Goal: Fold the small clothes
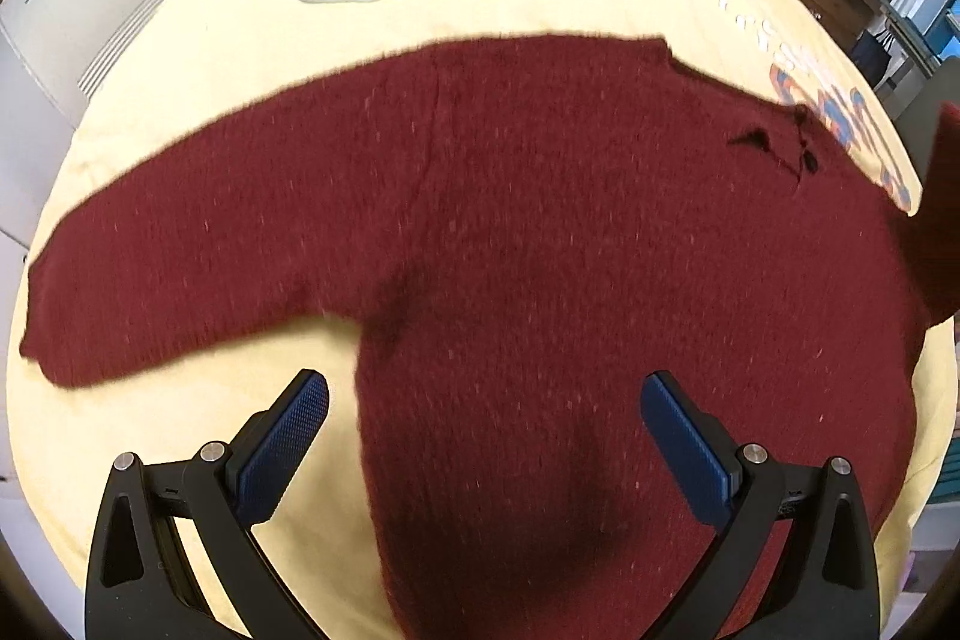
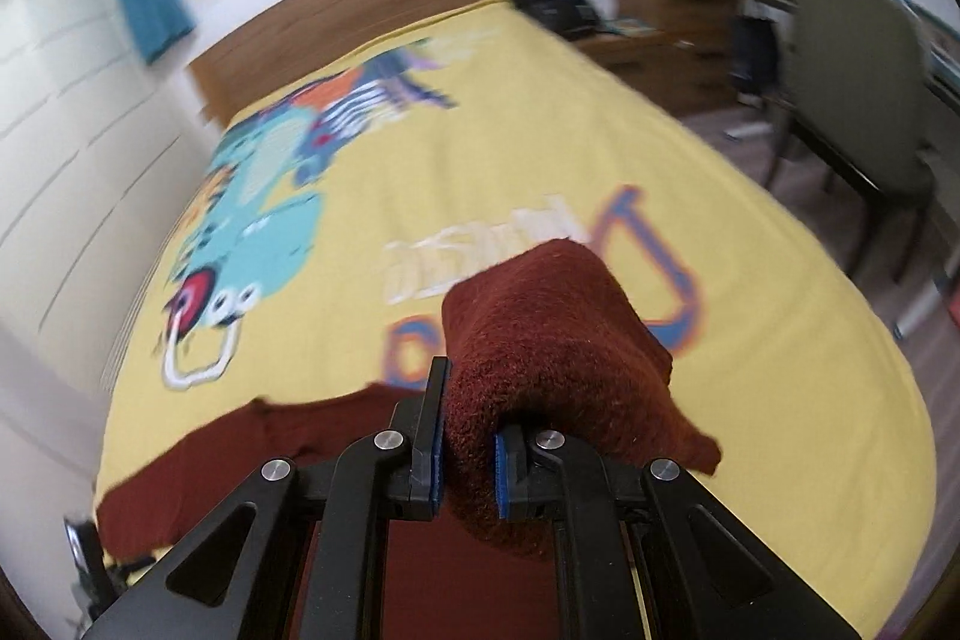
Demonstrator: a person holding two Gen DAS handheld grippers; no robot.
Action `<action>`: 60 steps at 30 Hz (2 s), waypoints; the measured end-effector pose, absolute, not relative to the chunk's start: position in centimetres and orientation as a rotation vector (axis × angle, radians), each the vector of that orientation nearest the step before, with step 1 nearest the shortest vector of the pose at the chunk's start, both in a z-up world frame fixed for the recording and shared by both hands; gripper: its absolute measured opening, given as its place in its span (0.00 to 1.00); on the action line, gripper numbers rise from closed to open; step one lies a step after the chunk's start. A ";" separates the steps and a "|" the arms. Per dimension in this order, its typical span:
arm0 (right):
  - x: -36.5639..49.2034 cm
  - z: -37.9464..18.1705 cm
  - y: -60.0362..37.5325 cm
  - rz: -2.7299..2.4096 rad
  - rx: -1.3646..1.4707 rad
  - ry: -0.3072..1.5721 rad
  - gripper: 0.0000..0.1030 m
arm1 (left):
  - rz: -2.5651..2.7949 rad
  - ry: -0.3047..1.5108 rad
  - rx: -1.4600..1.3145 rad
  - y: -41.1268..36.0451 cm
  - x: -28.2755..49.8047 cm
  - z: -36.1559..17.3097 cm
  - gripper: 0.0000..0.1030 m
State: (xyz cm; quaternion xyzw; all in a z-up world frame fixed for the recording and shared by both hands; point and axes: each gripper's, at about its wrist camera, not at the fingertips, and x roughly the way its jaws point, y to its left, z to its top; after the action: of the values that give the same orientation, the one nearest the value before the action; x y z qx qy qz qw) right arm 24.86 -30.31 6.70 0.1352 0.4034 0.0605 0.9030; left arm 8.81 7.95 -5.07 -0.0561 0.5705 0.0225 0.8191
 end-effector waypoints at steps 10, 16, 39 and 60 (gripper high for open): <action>24.9 -3.1 -17.5 0.299 0.163 1.081 0.11 | 0.041 1.182 -0.102 8.2 10.3 -4.9 0.99; 22.2 -10.1 -14.7 0.309 0.113 1.217 0.12 | 0.043 1.205 -0.101 8.0 10.9 -6.0 0.99; 17.2 -8.9 -23.7 0.144 0.059 1.225 0.77 | -0.022 1.217 -0.024 4.9 11.0 -5.7 0.99; 15.1 -12.0 -35.0 -0.045 0.273 1.239 0.77 | -0.448 1.205 0.371 -20.2 16.1 -7.2 0.99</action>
State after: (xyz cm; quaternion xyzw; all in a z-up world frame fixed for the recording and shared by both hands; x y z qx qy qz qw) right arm 15.06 -35.05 -11.99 0.1276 0.5787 -0.0211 0.8052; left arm 16.13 -20.23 -7.21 0.1720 0.5587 -0.2078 0.7843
